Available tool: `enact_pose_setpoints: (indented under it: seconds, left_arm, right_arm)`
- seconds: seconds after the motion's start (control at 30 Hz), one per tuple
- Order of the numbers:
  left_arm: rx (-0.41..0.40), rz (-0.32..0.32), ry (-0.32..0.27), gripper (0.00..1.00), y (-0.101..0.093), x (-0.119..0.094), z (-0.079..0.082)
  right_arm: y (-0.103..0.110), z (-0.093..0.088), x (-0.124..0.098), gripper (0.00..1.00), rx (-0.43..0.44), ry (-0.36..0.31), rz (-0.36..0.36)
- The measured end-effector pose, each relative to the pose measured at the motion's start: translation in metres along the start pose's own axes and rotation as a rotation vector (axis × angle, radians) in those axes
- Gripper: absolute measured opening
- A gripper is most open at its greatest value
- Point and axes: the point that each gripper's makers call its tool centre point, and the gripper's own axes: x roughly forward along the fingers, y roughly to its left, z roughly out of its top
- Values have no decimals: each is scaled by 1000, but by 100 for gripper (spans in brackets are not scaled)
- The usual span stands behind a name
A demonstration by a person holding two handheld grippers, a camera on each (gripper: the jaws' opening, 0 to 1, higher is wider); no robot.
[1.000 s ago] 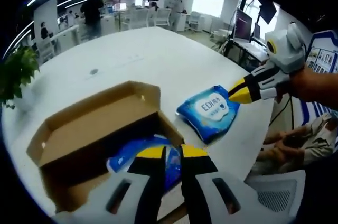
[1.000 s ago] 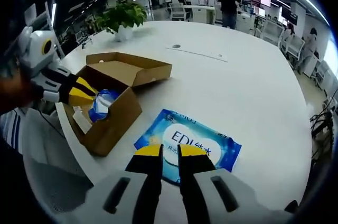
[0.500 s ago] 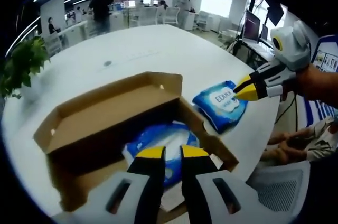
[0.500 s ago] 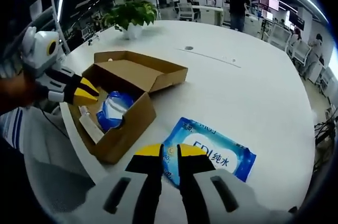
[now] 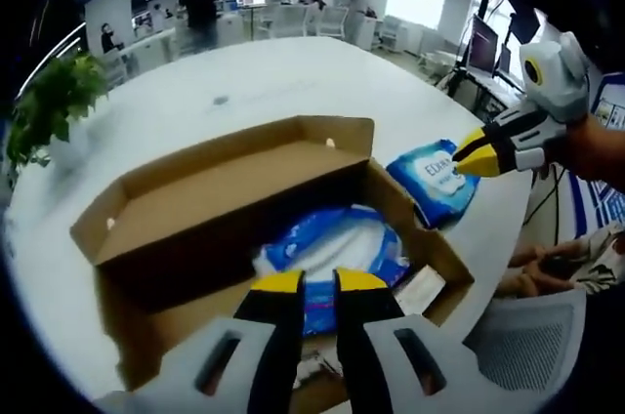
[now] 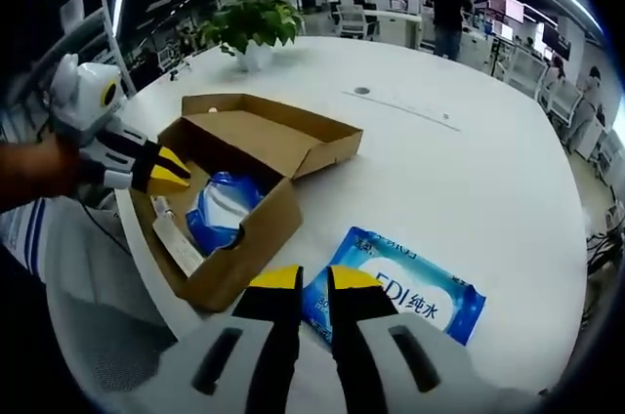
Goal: Operate the shoe box by opening the lid, removing the specified soft item, and placing it in the target area until the item is outside and the box remains undamaged.
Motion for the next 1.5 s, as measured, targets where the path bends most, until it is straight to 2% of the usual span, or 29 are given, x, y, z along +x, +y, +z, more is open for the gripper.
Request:
enact_pose_setpoints:
  seconds: [0.43, 0.8, 1.03, 1.17, 1.27, 1.5]
  left_arm:
    - [-21, 35, 41, 9, 16, 15, -11]
    - [-46, 58, 75, 9, 28, 32, -20]
    - [-65, 43, 40, 11, 23, 30, -5]
    - [-44, 75, 89, 12, 30, 36, -17]
    - [-51, 80, 85, 12, 32, 35, -17]
    - [-38, 83, 97, 0, 34, 34, -21]
  right_arm:
    - [20, 2, 13, 8, -11, 11, 47]
    - [13, -1, 13, 8, -2, 19, 44]
    - [10, -6, 14, 7, 11, 25, 42]
    - [11, -6, 15, 7, 14, 26, 44]
    - [10, -6, 15, 7, 13, 27, 44]
    - [9, -7, 16, 7, 14, 29, 43]
